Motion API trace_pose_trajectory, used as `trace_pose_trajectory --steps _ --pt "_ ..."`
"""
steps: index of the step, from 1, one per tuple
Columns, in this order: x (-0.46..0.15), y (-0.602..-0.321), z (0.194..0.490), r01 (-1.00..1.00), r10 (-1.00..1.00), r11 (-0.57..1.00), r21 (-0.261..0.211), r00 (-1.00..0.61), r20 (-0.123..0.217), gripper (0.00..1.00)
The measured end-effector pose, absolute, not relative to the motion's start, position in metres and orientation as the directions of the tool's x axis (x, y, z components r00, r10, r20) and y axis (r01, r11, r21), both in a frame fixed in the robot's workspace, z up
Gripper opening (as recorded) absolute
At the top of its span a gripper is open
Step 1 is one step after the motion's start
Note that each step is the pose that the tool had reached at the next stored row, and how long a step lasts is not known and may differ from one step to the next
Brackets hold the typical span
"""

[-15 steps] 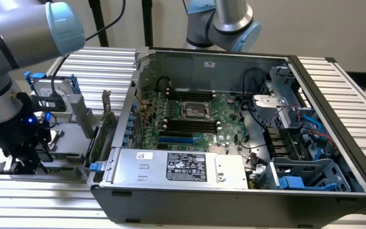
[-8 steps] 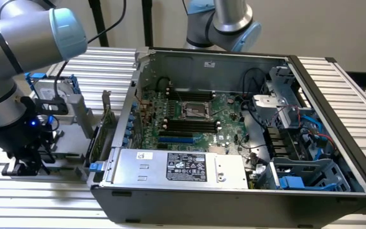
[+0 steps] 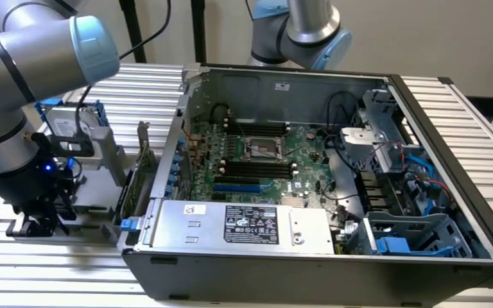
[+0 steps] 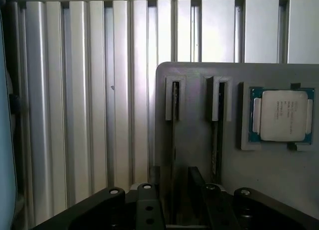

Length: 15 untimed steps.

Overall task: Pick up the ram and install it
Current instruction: 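Pick up the ram and move it above insertion slot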

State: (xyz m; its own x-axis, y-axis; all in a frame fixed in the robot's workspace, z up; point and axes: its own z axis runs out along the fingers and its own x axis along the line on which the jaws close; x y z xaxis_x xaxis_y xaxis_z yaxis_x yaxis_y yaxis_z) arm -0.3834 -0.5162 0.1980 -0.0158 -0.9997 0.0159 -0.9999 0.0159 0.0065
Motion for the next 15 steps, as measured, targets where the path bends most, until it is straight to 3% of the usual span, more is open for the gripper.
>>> trace_pose_trajectory --steps 4,6,13,15 --pt "-0.3835 -0.5156 0.195 -1.0 -1.0 0.018 0.007 -0.018 0.016 0.36" --pt "-0.3835 -0.5155 0.1937 -1.0 -1.0 0.018 0.007 -0.018 0.016 0.27" --pt "-0.3835 -0.5152 0.192 -1.0 -1.0 0.02 0.007 -0.02 0.016 0.25" --pt "-0.3835 -0.5151 0.192 -1.0 -1.0 0.02 0.007 -0.02 0.016 0.14"
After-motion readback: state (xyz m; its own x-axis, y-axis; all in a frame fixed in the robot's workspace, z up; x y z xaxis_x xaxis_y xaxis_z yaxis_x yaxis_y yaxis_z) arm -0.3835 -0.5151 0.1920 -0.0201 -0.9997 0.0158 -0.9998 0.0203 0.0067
